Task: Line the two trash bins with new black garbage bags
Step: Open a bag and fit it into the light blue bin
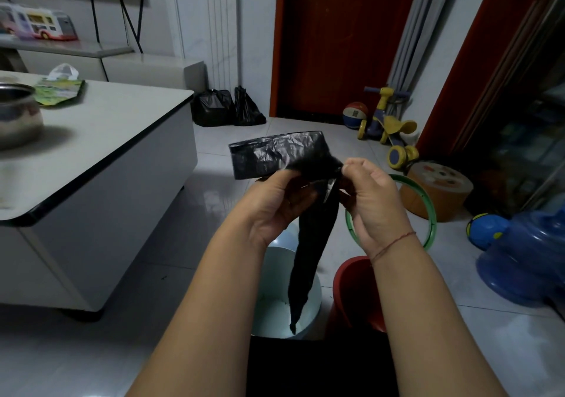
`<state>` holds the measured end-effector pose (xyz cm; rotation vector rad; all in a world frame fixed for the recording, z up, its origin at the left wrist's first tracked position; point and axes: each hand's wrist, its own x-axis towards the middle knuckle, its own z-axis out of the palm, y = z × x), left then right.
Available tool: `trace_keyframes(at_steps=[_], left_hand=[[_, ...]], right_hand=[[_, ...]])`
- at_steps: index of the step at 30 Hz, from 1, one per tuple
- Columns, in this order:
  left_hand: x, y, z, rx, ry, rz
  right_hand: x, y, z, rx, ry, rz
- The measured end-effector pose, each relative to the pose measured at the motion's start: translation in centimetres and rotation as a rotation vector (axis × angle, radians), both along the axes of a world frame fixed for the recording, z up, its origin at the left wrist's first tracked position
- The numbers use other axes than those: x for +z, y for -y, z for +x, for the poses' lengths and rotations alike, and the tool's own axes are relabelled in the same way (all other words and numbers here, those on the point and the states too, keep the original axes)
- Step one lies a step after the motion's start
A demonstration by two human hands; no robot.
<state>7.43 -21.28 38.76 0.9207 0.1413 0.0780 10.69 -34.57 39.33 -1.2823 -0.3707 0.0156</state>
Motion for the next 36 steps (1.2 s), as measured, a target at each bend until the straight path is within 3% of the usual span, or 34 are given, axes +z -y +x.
trace_keyframes(at_steps=[8, 13, 16, 22, 25, 27, 31, 34, 36], left_hand=[[0.0, -1.1, -0.4, 0.104, -0.018, -0.155], [0.3, 0.1, -0.5, 0.110, 0.030, -0.029], [0.4, 0.2, -0.5, 0.046, 0.071, -0.048], [-0.1, 0.2, -0.2, -0.142, 0.015, 0.287], [-0.1, -0.2, -0.4, -0.096, -0.019, 0.366], [-0.4, -0.1, -0.1, -0.004, 0.002, 0.467], [-0.8, 0.3, 0.6, 0.162, -0.088, 0.356], [-1.5, -0.9, 1.1, 0.311, -0.202, 0.077], [-1.7, -1.4, 1.2, 0.339, -0.273, 0.015]], right_hand=[[-0.5, 0.8, 1.7, -0.101, -0.267, 0.281], [-1.2, 0.4, 2.2, -0.198, -0.262, 0.172], [-1.4, 0.2, 2.2, -0.169, -0.232, 0.133], [-1.8, 0.4, 1.9, -0.090, -0.261, 0.139], [-1.9, 0.6, 1.8, 0.019, -0.240, 0.128], [-1.8, 0.7, 1.6, 0.080, -0.161, -0.007], [-1.5, 0.1, 0.7, 0.073, -0.018, -0.195], [-1.4, -0.1, 0.8, -0.161, -0.086, -0.068], [-1.5, 0.4, 1.3, -0.313, -0.202, 0.065]])
